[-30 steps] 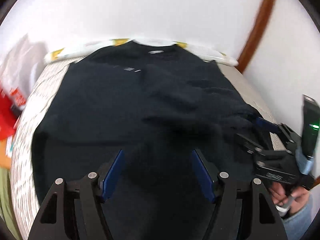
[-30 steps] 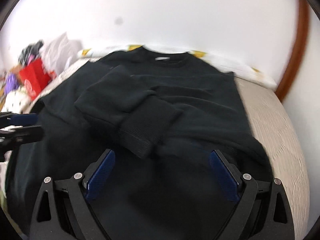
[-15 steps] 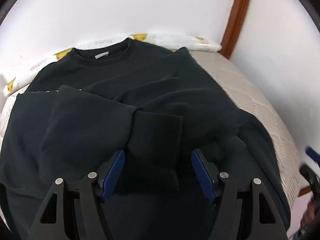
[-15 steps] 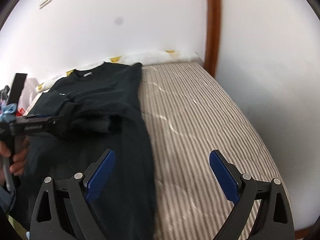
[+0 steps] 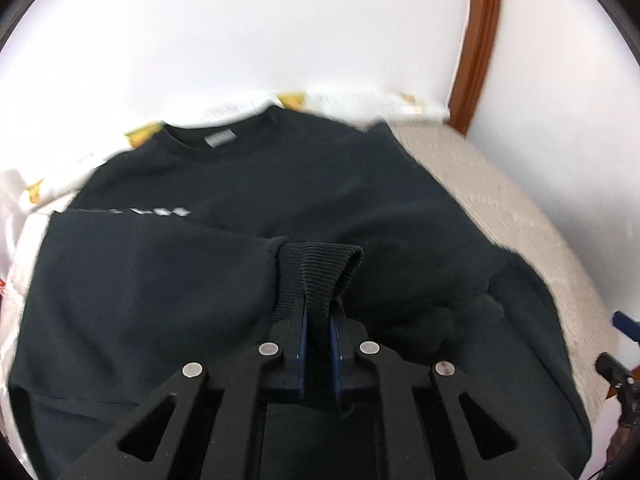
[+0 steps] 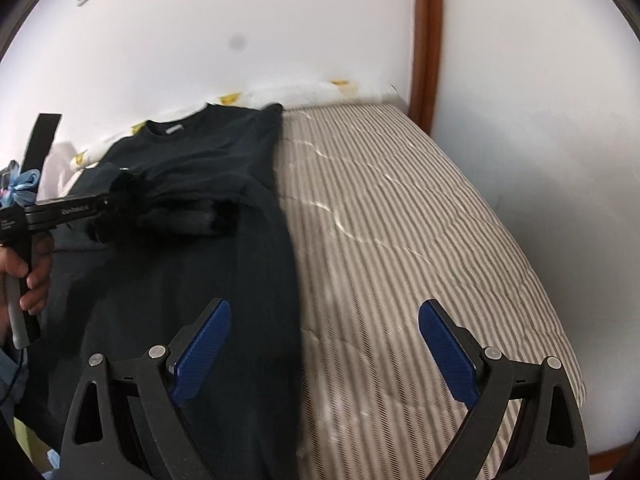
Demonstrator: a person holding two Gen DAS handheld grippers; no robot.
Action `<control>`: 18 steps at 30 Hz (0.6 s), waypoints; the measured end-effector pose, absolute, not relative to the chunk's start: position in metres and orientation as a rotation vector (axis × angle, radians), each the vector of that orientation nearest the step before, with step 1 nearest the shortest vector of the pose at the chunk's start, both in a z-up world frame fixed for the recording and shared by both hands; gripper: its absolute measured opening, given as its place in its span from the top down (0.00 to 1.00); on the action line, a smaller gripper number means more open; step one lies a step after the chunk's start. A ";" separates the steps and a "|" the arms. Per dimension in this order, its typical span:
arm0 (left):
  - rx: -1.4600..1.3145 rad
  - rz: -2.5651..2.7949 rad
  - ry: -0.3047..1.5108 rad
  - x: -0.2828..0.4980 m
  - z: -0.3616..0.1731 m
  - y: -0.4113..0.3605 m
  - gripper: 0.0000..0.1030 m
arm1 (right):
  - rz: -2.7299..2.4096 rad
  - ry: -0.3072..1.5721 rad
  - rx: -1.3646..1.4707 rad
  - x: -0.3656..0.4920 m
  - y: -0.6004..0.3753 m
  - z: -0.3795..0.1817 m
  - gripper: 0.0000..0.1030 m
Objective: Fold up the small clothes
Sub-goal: 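Move the left tool to the ribbed cuff of the folded sleeve, then grasp the ribbed cuff with the left tool and straighten it along the hem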
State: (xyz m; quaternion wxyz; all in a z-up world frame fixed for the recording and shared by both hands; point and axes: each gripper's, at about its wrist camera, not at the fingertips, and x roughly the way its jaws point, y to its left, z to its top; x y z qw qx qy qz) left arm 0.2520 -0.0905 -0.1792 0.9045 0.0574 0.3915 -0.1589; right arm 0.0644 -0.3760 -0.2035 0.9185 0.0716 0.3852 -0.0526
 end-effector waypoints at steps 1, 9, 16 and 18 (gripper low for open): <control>0.100 -0.313 0.799 0.250 -0.172 -0.077 0.91 | -0.099 0.782 0.137 0.068 -0.369 -0.200 0.09; -0.018 -0.160 0.712 0.245 -0.133 0.047 0.91 | -0.030 0.729 0.072 0.099 -0.306 -0.172 0.09; -0.117 0.024 0.773 0.250 -0.154 0.140 0.74 | 0.001 0.728 0.022 0.122 -0.264 -0.155 0.09; -0.178 0.021 0.811 0.249 -0.168 0.160 0.74 | 0.012 0.732 0.006 0.126 -0.254 -0.154 0.09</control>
